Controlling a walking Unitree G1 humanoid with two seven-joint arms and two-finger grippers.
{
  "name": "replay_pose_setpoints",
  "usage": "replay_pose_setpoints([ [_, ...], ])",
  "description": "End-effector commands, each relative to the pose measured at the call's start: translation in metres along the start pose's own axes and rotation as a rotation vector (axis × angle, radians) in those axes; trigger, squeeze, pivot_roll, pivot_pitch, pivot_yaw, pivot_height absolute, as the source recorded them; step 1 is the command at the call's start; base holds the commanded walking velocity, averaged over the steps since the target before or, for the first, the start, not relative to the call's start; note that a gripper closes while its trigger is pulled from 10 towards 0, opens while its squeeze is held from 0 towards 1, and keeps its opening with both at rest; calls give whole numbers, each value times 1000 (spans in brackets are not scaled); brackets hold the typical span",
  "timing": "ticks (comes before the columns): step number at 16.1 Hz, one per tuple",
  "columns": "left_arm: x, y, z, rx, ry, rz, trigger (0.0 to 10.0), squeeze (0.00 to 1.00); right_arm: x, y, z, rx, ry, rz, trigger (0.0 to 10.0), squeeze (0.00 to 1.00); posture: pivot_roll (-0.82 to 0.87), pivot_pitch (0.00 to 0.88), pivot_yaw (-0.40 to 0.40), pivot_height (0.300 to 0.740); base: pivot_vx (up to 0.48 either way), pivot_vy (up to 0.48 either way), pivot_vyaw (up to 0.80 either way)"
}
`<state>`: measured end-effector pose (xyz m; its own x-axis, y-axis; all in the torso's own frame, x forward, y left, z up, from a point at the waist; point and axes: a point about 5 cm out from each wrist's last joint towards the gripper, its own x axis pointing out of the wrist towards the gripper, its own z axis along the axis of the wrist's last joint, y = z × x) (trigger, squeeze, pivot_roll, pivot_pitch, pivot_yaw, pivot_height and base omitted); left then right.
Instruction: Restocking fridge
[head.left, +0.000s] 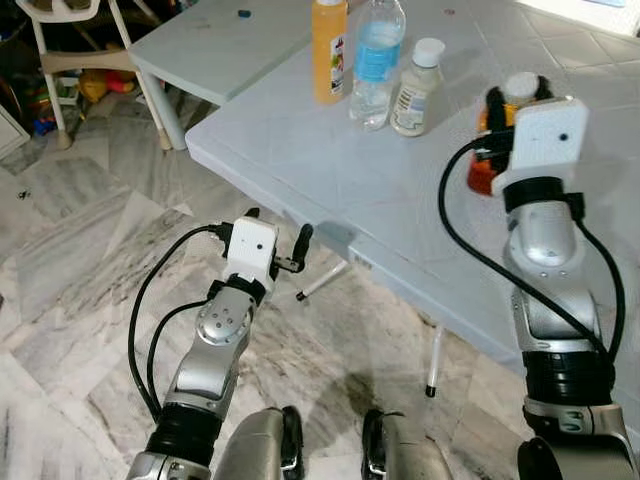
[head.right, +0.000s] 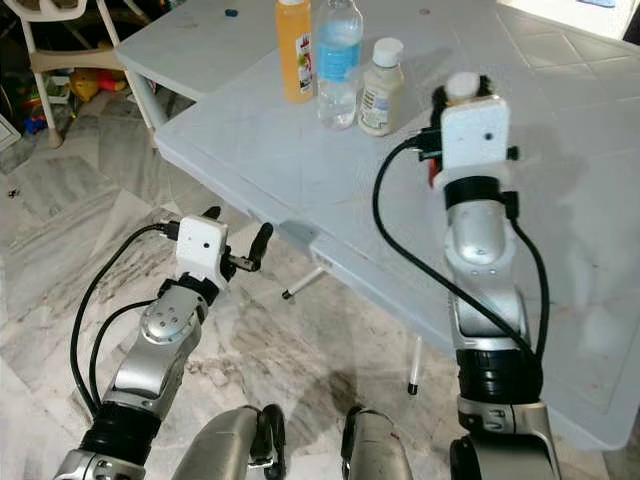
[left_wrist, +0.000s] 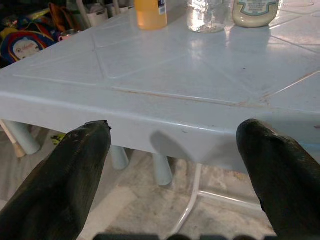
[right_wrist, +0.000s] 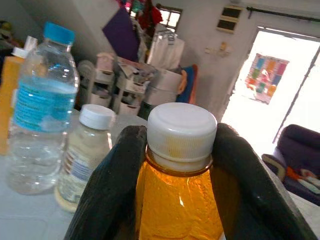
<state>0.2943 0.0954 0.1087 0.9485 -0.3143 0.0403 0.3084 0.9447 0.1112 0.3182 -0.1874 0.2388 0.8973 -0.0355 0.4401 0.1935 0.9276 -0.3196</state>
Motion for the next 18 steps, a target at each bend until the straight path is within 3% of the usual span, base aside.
replay_pose_setpoints([
  [1, -1, 1, -3, 10, 11, 9, 10000, 0, -1, -6, 9, -7, -31, -25, 10000, 0, -16, 95, 60, 740, 0, 0, 0],
  [7, -3, 0, -6, 0, 19, 27, 10000, 0, -2, 13, 18, 113, -54, 69, 10000, 0, -13, 101, 44, 740, -127, 0, 0],
  [14, -1, 1, -7, 1, 19, 37, 10000, 0, 0, 23, 31, 182, -108, 151, 10000, 0, -18, 95, 37, 740, -248, 0, 0],
  [18, -1, 2, -8, 5, 19, 39, 10000, 0, -2, 30, 31, 205, -107, 190, 10000, 0, -15, 93, 36, 740, 0, 0, 0],
])
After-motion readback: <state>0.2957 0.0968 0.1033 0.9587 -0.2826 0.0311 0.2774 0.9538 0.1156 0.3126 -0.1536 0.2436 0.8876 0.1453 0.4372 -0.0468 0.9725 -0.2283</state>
